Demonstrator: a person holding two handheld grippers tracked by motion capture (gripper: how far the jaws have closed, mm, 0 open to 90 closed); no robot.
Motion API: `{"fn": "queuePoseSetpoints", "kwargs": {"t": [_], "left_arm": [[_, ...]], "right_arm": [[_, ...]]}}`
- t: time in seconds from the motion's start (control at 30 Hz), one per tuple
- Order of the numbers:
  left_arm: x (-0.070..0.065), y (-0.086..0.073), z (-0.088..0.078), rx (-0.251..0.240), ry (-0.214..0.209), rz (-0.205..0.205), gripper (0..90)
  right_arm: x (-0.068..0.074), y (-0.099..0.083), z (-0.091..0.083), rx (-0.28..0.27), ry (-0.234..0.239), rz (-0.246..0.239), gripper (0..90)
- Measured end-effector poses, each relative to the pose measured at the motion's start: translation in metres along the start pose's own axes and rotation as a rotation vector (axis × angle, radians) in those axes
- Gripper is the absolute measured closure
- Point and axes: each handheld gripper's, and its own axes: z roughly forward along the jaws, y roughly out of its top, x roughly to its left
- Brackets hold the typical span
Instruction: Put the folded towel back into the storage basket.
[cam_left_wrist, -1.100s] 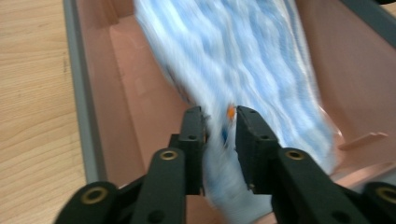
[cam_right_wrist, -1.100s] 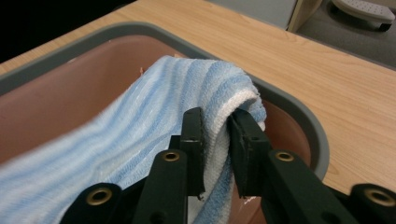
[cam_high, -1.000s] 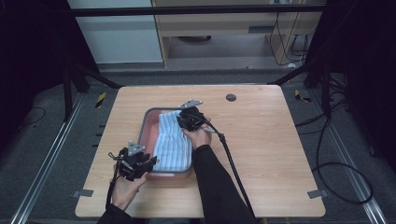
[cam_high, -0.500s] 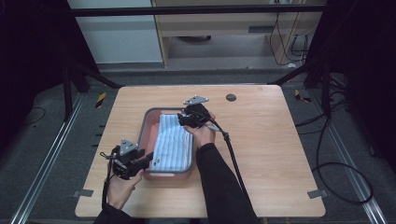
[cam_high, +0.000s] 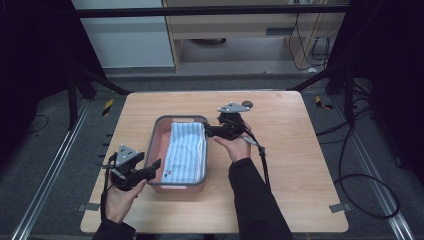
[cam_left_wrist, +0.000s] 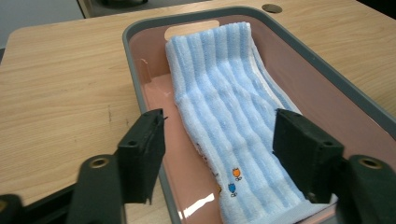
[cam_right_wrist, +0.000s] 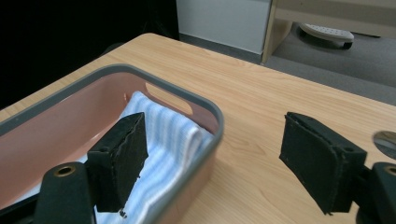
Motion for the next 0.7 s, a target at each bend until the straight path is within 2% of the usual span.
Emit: {"fn": "queuePoseSetpoints", "kwargs": {"t": [0.07, 0.1, 0.13, 0.2, 0.23, 0.27, 0.4, 0.43, 0.47, 0.67, 0.7], "left_arm": [[0.005, -0.001, 0.0, 0.001, 0.011, 0.009, 28.5], [0.01, -0.003, 0.001, -0.001, 0.009, 0.007, 25.3], [0.01, -0.003, 0.001, -0.001, 0.009, 0.007, 24.5], [0.014, -0.004, 0.002, 0.0, 0.02, 0.003, 24.4], [0.016, -0.005, 0.002, 0.001, 0.021, -0.001, 23.0], [0.019, -0.005, 0.002, 0.002, 0.028, 0.002, 23.0], [0.028, -0.007, 0.001, -0.008, 0.047, -0.017, 22.5], [0.034, -0.007, -0.001, -0.011, 0.057, -0.022, 22.5], [0.034, -0.007, -0.001, -0.011, 0.057, -0.022, 22.6], [0.051, -0.012, -0.005, -0.012, 0.105, -0.034, 23.9], [0.054, -0.013, -0.006, -0.012, 0.11, -0.037, 23.9]], "right_arm": [[-0.009, -0.006, -0.013, -0.009, -0.01, 0.006, 23.0], [-0.017, -0.013, -0.025, -0.015, -0.018, 0.024, 22.7], [-0.017, -0.013, -0.025, -0.015, -0.018, 0.024, 22.7], [-0.026, -0.021, -0.037, -0.017, -0.031, 0.035, 21.9], [-0.035, -0.029, -0.048, -0.014, -0.037, 0.048, 21.4], [-0.035, -0.029, -0.048, -0.014, -0.037, 0.048, 21.4], [-0.051, -0.047, -0.069, -0.006, -0.051, 0.064, 20.8], [-0.059, -0.056, -0.078, 0.003, -0.051, 0.065, 20.4], [-0.059, -0.056, -0.078, 0.003, -0.051, 0.065, 20.4], [-0.079, -0.089, -0.103, 0.023, -0.077, 0.082, 20.0], [-0.079, -0.089, -0.103, 0.023, -0.077, 0.082, 20.0]]}}
